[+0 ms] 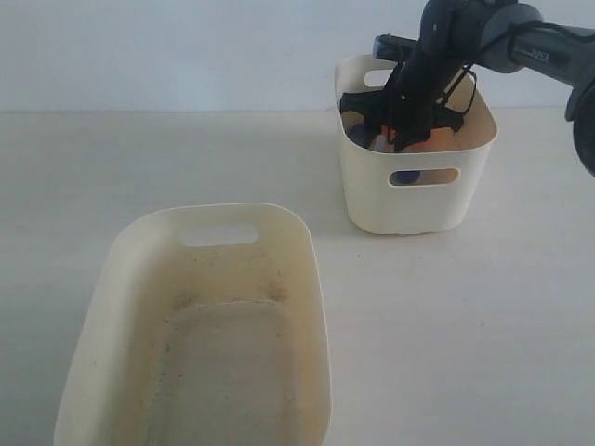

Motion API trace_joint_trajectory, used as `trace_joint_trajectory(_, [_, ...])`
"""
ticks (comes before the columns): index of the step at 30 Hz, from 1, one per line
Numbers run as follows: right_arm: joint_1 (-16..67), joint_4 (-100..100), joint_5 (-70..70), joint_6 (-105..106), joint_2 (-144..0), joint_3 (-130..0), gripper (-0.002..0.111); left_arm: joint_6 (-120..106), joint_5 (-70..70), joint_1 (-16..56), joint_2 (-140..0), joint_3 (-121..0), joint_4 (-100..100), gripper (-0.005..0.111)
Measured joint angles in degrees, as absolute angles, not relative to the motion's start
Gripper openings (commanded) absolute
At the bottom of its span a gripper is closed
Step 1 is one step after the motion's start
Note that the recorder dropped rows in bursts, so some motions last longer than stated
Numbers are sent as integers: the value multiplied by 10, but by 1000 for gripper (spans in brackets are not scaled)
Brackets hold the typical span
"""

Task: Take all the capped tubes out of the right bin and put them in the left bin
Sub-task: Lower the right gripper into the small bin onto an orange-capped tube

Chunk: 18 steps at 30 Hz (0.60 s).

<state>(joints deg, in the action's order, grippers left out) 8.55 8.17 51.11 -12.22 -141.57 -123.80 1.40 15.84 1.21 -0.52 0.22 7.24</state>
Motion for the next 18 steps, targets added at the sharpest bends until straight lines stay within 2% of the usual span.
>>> trace_joint_trajectory(18, [85, 80, 508, -128, -1442, -1238, 46, 14, 158, 12, -5, 2, 72, 4])
